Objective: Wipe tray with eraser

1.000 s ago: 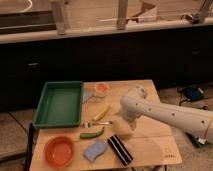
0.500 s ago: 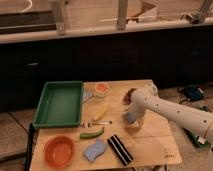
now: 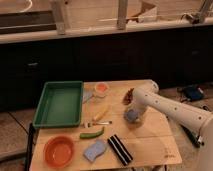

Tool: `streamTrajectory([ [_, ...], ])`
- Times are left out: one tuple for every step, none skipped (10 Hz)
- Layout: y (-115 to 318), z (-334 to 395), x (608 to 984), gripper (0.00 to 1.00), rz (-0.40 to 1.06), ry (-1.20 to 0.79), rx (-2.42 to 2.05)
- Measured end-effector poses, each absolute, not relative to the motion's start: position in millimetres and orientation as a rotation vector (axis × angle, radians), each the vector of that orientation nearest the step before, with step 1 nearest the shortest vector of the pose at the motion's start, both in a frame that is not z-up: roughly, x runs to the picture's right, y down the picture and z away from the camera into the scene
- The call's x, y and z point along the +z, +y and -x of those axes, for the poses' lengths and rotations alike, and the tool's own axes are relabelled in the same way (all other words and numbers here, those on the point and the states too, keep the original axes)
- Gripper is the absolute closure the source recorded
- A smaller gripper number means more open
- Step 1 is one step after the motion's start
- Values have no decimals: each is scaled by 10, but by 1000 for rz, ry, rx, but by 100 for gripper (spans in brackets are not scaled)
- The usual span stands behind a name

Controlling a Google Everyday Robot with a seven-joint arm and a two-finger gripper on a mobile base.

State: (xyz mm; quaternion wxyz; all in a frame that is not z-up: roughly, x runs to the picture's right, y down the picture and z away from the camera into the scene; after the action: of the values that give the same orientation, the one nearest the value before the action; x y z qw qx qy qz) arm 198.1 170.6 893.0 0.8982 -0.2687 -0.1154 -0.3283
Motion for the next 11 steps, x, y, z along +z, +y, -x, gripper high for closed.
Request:
streamTrajectory([
  [1709, -1979, 8927, 49, 551, -234, -684],
  [1712, -1981, 8913, 59, 549, -234, -685],
  [1711, -1974, 8896, 69, 548, -234, -686],
  [1705, -1968, 8890, 80, 547, -234, -686],
  [1695, -1961, 8880, 92, 546, -235, -686],
  [1694, -1961, 8874, 98, 546, -236, -686],
  [1692, -1957, 8869, 100, 546, -237, -686],
  [1692, -1955, 8870, 100, 546, -237, -686],
  [1692, -1934, 8858, 100, 545, -241, -690],
  [1699, -1888, 8809, 100, 542, -252, -691],
  [1673, -1882, 8763, 100, 534, -251, -694],
])
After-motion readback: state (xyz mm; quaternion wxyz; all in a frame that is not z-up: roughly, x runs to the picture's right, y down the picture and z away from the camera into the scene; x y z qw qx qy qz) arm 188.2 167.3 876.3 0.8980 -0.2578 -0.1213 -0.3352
